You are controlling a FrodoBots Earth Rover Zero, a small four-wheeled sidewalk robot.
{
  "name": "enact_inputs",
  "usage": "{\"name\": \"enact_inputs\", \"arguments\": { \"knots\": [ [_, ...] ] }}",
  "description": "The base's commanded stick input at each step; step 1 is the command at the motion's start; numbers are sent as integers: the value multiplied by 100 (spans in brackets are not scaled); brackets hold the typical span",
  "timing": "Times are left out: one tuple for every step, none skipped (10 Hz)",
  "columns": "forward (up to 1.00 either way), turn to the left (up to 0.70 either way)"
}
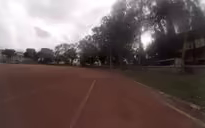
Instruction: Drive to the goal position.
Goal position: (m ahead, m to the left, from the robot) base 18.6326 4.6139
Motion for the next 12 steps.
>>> {"name": "enact_inputs", "arguments": {
  "knots": [
    [85, -1],
    [85, -4],
    [85, 0],
    [85, 0],
    [85, 0],
    [85, 0],
    [85, 0],
    [85, -3],
    [85, 0],
    [85, 0],
    [85, 0],
    [85, -9]
  ]
}}
